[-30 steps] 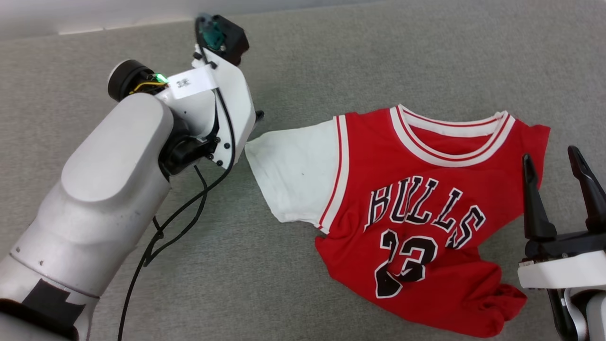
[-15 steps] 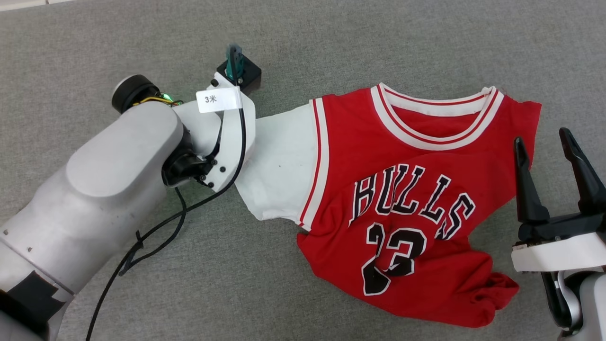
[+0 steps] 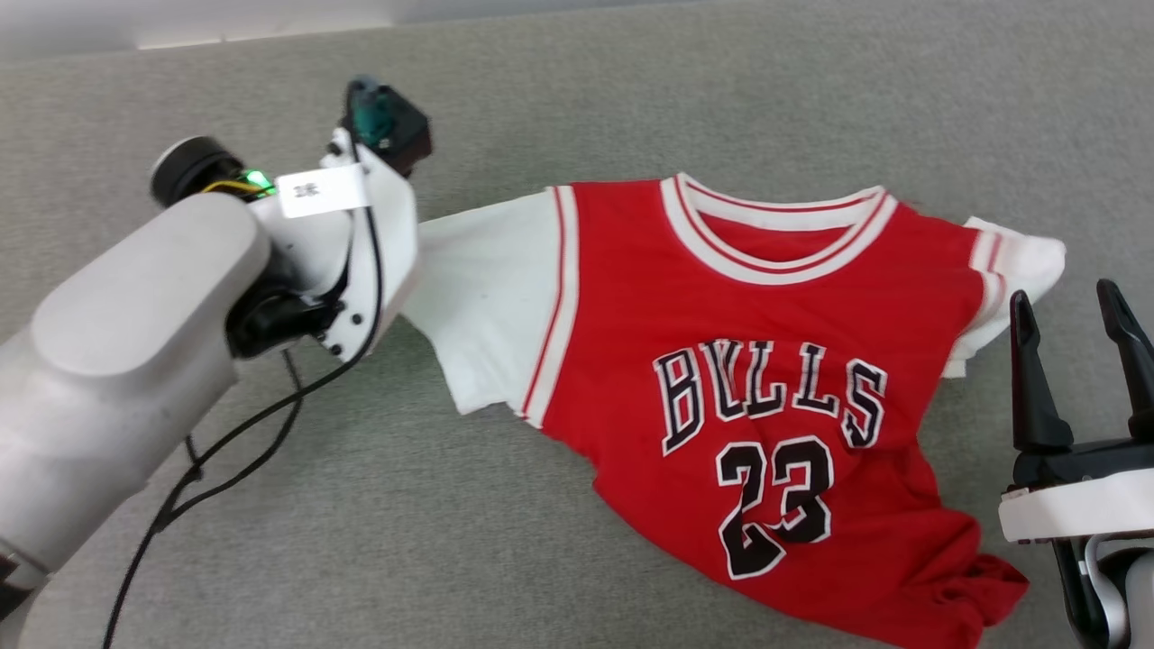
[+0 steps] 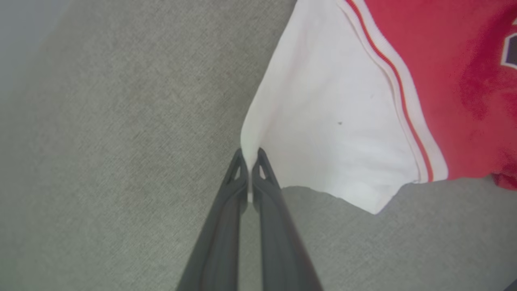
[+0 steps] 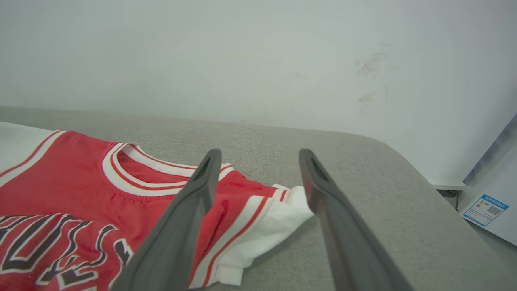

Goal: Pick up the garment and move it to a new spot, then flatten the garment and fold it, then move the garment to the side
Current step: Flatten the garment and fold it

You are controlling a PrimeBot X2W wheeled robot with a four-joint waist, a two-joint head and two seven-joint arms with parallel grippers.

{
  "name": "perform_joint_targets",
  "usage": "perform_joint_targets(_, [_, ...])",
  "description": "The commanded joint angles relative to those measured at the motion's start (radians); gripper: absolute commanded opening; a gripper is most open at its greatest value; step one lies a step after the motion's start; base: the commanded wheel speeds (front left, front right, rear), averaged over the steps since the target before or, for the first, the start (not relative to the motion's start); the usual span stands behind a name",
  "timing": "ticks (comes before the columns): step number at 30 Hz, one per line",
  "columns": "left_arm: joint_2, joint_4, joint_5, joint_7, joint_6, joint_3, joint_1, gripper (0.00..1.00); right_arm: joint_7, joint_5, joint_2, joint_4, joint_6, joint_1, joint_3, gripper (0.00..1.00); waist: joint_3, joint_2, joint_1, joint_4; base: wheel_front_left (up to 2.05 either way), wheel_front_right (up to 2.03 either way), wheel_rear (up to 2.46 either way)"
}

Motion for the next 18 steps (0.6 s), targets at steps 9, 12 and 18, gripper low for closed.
perform_joint_targets(9, [0.126,0.033,-0.053,-0.035,0.048,0.021,0.139,0.0,-0.002,-0.007,0.002,0.013,-0.001,0.015,-0.006,1.0,-0.035,-0.0001,0.0,0.068,0.0,0.0,0.0])
perform_joint_targets(12, [0.153,0.056,-0.078,-0.055,0.068,0.029,0.187,0.0,-0.002,-0.006,-0.004,0.019,-0.001,0.013,-0.005,1.0,-0.03,-0.0001,0.0,0.069,0.0,0.0,0.0])
perform_joint_targets(18, [0.139,0.108,-0.11,-0.108,0.081,0.031,0.266,0.43,-0.002,-0.004,-0.013,0.032,-0.001,0.019,-0.008,1.0,-0.037,-0.0001,0.0,0.07,0.0,0.0,0.0])
